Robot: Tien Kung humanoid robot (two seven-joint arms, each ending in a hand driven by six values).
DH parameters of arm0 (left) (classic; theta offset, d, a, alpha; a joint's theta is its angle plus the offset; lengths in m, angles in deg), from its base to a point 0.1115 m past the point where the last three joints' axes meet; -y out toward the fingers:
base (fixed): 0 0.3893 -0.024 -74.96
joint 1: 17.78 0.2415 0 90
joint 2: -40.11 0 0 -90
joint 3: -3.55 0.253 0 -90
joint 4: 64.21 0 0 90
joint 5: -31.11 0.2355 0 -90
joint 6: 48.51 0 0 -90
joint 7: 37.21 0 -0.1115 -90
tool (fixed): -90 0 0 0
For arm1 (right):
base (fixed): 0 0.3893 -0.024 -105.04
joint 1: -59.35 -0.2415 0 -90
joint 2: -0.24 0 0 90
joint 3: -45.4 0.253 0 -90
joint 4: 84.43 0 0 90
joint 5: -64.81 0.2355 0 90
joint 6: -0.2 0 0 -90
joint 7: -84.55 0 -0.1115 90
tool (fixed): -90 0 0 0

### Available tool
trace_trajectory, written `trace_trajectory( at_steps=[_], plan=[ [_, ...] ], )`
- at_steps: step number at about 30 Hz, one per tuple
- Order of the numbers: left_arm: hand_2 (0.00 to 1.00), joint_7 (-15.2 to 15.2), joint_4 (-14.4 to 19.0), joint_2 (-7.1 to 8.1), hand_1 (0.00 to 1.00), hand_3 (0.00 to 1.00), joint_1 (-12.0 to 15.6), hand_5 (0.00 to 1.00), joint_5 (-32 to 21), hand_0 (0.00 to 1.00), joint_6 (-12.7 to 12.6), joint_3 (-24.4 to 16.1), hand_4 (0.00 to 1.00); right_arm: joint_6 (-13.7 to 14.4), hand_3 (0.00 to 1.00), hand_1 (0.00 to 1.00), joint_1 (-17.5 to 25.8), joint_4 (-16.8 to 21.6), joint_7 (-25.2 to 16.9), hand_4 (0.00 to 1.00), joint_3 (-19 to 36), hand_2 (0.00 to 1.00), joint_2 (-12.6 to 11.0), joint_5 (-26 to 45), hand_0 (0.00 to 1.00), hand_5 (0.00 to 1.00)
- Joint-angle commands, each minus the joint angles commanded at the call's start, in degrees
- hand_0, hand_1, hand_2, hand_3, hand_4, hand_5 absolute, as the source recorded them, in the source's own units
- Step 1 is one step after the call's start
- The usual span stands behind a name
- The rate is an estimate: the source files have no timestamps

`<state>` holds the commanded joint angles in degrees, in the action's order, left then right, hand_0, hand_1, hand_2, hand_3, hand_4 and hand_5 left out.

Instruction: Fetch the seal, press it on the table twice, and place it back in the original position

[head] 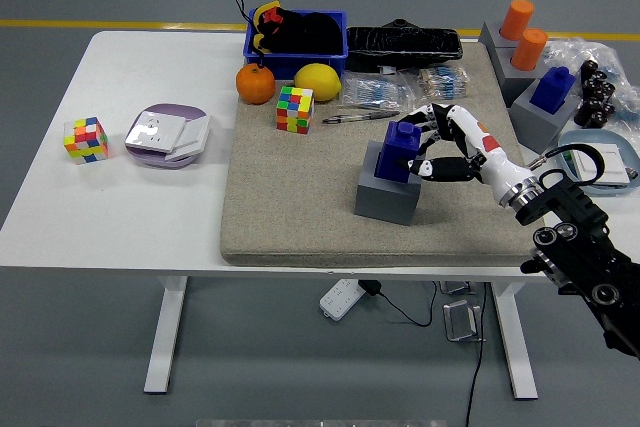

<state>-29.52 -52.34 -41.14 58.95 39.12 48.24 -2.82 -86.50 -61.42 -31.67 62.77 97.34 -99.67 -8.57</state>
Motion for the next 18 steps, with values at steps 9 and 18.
trace_trajectory(
  at_steps=[9,18],
  plan=[
    [0.787,-0.01,-0.01,-0.08,0.813,0.836,0.05,0.400,0.00,0.815,-0.02,-0.08,0.792,-0.02,0.347,0.322,0.05,-0.45,-0.06,0.676,-0.38,0.338,0.16,0.08,0.385,0.002],
    [0.787,-0.01,0.00,-0.12,0.813,0.836,-0.05,0.404,0.05,0.815,-0.02,-0.11,0.793,-0.24,0.461,0.395,0.00,-0.82,-0.44,0.733,-0.59,0.409,0.06,0.69,0.460,0.002]
  ],
)
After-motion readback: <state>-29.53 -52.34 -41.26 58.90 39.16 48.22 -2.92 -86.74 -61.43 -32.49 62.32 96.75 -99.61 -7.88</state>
